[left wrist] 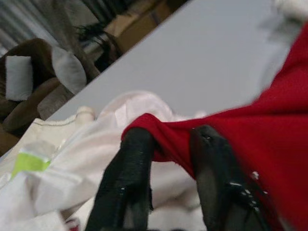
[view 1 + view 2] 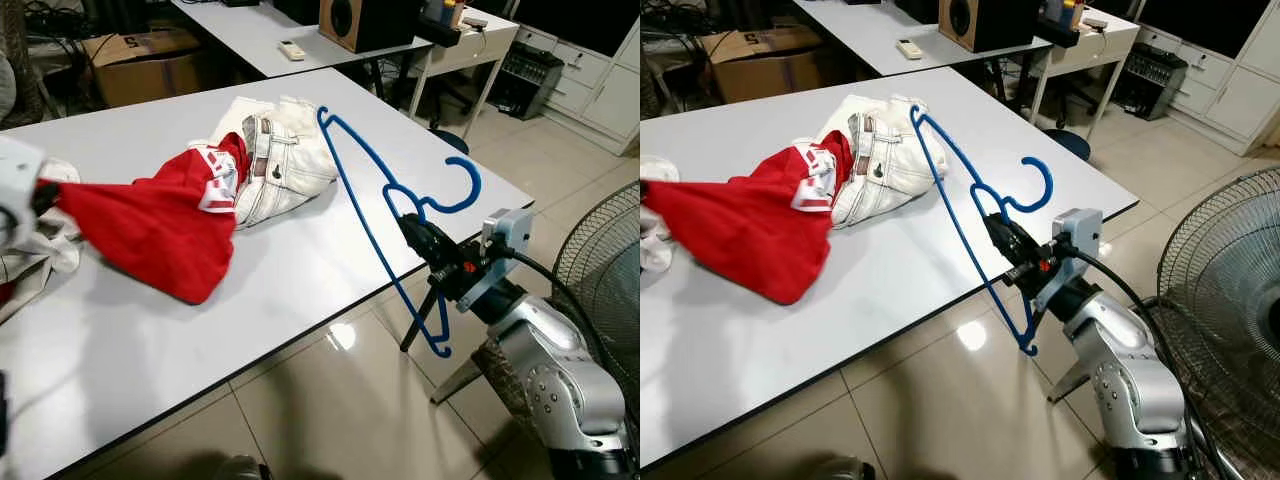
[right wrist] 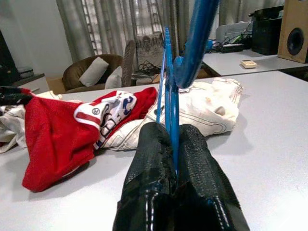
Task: Hang hanger
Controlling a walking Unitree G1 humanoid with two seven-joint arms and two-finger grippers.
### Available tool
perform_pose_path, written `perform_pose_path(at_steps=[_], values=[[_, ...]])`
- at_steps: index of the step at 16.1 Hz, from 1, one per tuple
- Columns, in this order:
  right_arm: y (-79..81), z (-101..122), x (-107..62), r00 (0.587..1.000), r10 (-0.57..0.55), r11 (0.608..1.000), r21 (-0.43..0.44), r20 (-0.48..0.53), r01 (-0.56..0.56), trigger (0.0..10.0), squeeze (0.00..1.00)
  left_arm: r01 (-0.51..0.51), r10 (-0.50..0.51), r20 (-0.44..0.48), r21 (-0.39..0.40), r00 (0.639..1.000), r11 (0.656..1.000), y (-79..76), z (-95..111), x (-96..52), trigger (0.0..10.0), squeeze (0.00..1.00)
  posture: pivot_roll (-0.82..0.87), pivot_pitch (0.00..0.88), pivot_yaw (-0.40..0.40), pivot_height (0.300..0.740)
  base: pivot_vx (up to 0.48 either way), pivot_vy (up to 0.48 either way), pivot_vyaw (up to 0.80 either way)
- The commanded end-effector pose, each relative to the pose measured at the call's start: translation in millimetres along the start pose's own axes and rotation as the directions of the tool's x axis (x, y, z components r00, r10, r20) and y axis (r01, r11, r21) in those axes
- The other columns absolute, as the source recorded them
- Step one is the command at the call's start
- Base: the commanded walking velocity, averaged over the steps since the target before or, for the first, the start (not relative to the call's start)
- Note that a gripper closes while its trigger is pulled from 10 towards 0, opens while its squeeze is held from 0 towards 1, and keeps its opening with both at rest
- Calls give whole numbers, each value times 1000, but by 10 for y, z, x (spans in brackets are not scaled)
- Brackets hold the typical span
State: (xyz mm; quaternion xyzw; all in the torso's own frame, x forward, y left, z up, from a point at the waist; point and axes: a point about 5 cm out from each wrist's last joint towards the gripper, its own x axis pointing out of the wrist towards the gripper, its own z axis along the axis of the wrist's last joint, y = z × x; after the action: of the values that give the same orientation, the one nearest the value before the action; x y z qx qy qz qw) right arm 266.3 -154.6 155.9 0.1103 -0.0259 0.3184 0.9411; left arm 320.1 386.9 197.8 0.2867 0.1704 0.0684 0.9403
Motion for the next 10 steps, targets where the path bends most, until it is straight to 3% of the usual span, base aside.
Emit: perform_pose_path(at_steps=[1,2,4,5,6,7,8,9,10], values=[[-29,55,-45,1000,-16,1000,-12,11,16,10000,0,37,-37,11,18,999,999,42,15,-30,10000,1000,-13,0,-42,740,0,0,0],[-36,54,-54,1000,-20,1000,-14,9,20,10000,0,51,-52,26,34,998,998,65,31,-48,10000,1000,-13,0,-42,740,0,0,0],[-42,63,-84,1000,-22,1000,-15,6,22,10000,0,182,-195,103,125,975,975,15,135,-96,10000,1000,-22,0,-48,740,0,0,0],[-50,63,-87,1000,-19,1000,-15,-1,19,10000,0,242,-257,90,146,962,959,-29,140,-102,10000,1000,-22,0,-48,740,0,0,0],[-62,62,-82,1000,-19,1000,-16,-4,19,10000,0,258,-262,106,54,959,965,-38,148,-89,10000,1000,-22,0,-48,740,0,0,0],[-75,67,-77,1000,-18,1000,-18,-7,18,10000,0,264,-245,156,-115,957,958,-39,177,-66,10000,1000,-17,0,-52,740,0,0,0],[-76,70,-76,1000,-15,1000,-17,-7,15,10000,0,263,-228,182,-202,956,943,-39,196,-52,10000,1000,-17,0,-52,740,0,0,0],[-72,66,-77,1000,-10,1000,-17,-10,10,10000,0,276,-200,233,-362,952,890,-57,240,-25,10000,1000,-15,0,-48,740,0,0,0],[-70,62,-78,1000,-10,1000,-15,-11,9,10000,0,265,-175,239,-431,955,862,-52,246,-13,10000,1000,-15,0,-48,740,0,0,0]])
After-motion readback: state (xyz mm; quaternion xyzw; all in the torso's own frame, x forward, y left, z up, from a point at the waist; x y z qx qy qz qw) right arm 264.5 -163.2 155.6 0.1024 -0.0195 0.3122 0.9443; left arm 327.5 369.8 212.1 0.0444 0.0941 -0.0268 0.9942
